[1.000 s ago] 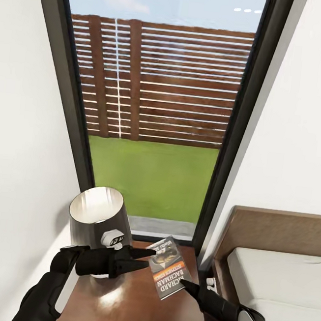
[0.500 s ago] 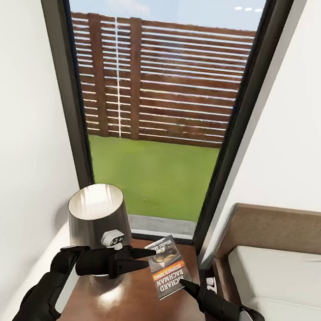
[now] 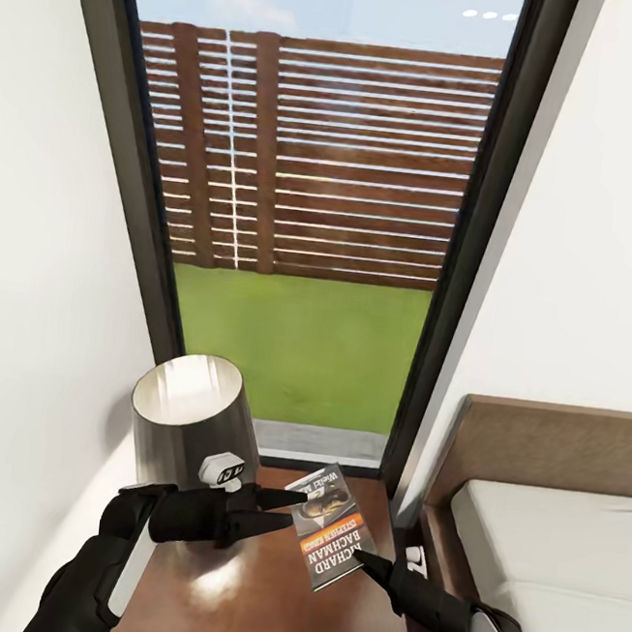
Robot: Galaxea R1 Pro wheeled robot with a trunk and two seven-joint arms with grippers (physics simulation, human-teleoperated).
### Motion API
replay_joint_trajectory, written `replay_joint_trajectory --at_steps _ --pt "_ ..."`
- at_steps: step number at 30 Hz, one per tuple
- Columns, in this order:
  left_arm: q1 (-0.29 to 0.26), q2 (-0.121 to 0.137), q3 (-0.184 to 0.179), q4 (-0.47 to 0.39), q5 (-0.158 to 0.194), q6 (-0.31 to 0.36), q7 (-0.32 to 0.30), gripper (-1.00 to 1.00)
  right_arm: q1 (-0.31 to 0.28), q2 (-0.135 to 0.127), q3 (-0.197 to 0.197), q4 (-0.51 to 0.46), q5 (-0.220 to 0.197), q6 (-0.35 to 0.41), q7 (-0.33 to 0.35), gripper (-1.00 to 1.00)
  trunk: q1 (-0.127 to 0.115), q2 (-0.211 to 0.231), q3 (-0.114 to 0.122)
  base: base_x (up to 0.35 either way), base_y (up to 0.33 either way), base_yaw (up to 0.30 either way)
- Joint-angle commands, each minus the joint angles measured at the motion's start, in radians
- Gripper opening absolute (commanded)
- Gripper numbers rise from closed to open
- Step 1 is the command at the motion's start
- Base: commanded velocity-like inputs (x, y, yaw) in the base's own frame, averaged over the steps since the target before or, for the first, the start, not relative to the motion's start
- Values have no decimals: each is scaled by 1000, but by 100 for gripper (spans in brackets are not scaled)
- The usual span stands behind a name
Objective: In the bedroom, move the book from the bed onto either nightstand, and place the two sandals side by side next to the bed.
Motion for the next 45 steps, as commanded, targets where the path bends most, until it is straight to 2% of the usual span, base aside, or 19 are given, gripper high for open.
replay_joint_trajectory --at_steps 1,45 --pt "0 -1 1 0 -3 11 -5 100 -1 -1 3 0 -11 7 -1 -100 4 -8 -4 0 0 0" --pt "0 1 3 -2 -2 11 -7 100 -1 -1 3 -1 -7 6 -3 -100 173 -316 -142 0 0 0"
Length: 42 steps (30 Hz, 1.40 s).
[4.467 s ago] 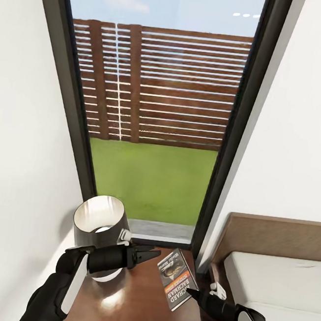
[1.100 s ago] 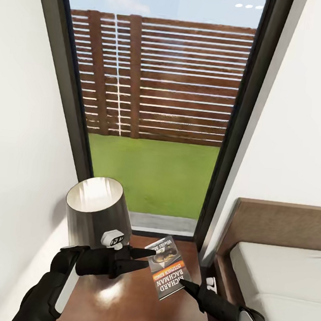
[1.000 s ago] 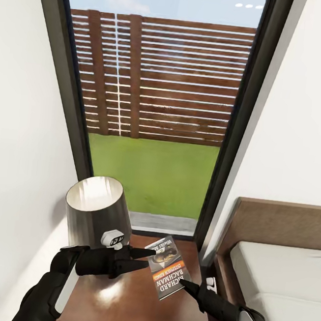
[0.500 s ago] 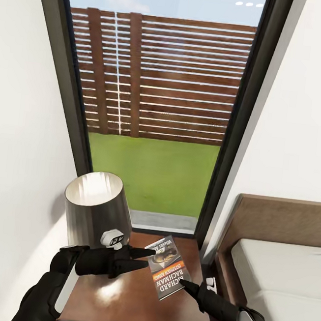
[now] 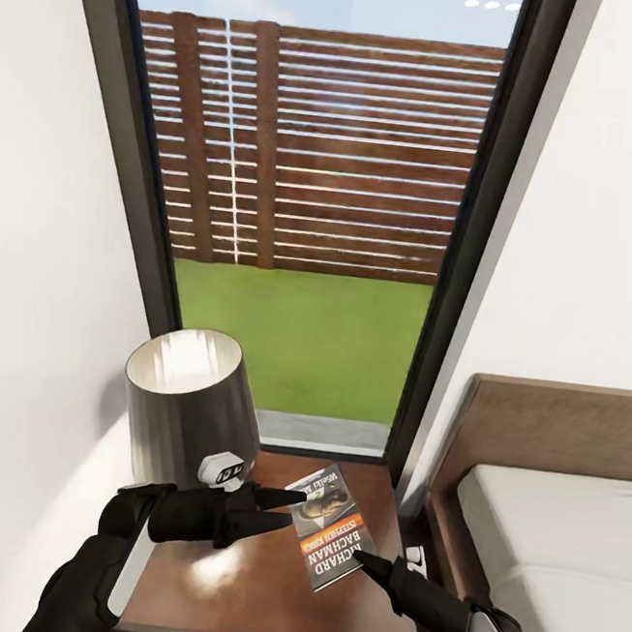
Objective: In the bedroom, move the book from the bed onto either nightstand, and place the two sandals side by side next to the bed.
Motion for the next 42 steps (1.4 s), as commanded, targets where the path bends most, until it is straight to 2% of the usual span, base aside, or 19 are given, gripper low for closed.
replay_joint_trajectory --at_steps 1,42 --pt "-1 -1 1 0 -3 11 -5 100 -1 -1 3 0 -12 7 -1 -100 4 -8 -4 0 0 0" --pt "-1 -1 1 1 -3 11 -4 100 -1 -1 3 -1 -11 7 -1 -100 161 -295 -133 0 0 0"
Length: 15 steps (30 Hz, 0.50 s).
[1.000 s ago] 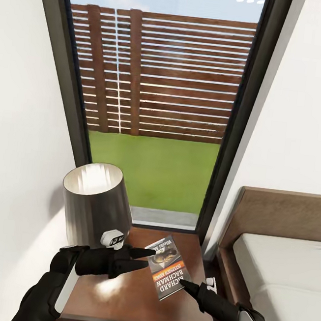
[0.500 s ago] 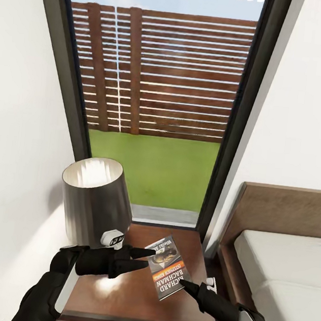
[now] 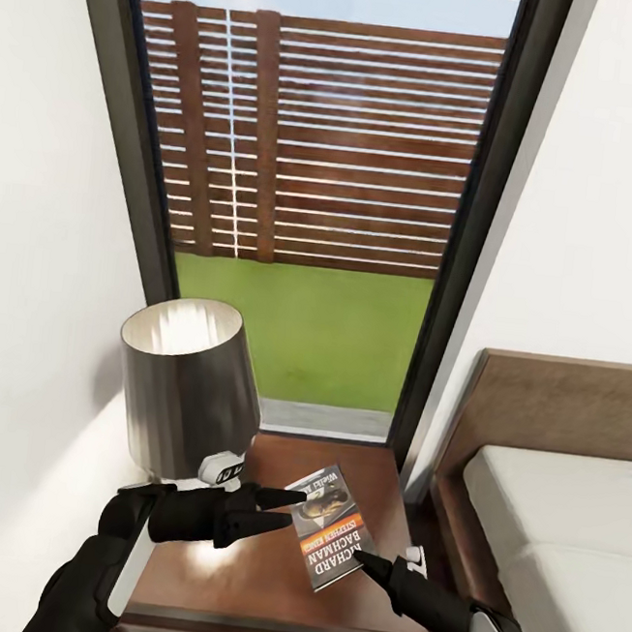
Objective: In the bedroom, move the book from the bed onto either nightstand, and place the two sandals side by side next to the bed.
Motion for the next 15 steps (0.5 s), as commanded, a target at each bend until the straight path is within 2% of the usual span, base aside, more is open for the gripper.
replay_joint_trajectory --at_steps 1,10,15 --pt "0 -1 1 0 -3 11 -5 100 -1 -1 3 0 -12 7 -1 -100 4 -8 -4 0 0 0" --pt "-1 -1 1 0 -3 9 -5 100 -1 -1 3 0 -12 7 0 -100 38 -71 -32 0 0 0" --pt "0 -1 1 0 -6 7 -2 100 -1 -1 3 0 -12 7 0 -100 38 -71 -32 0 0 0"
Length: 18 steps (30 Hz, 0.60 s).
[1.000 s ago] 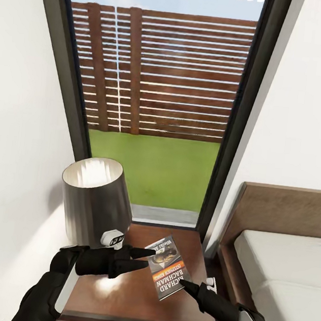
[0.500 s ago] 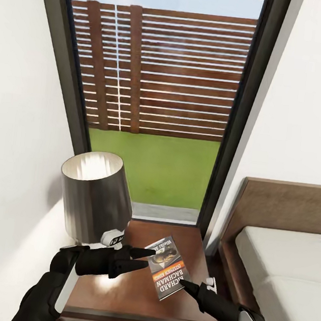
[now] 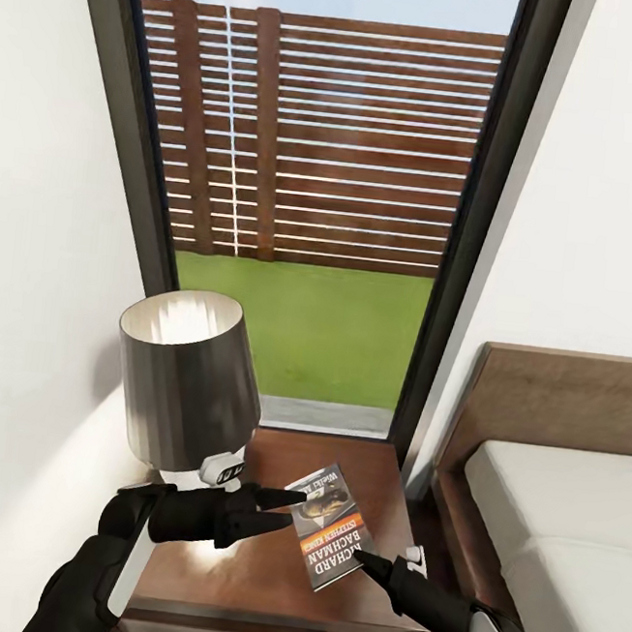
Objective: In the bedroom, move the book from the bed onto either nightstand, and place the two sandals side by side next to the bed.
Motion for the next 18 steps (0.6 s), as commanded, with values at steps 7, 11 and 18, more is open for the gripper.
replay_joint_trajectory --at_steps 7,11,18 --pt "-1 -1 3 3 -3 10 -1 100 -1 -1 3 0 -10 7 0 -100 0 0 -1 128 0 0" --pt "-1 -1 3 3 -3 10 -1 100 -1 -1 3 0 -10 7 0 -100 0 0 -1 137 0 0" --pt "0 -1 4 3 -2 11 -1 100 0 -1 3 0 -10 7 -1 -100 0 0 -1 138 0 0"
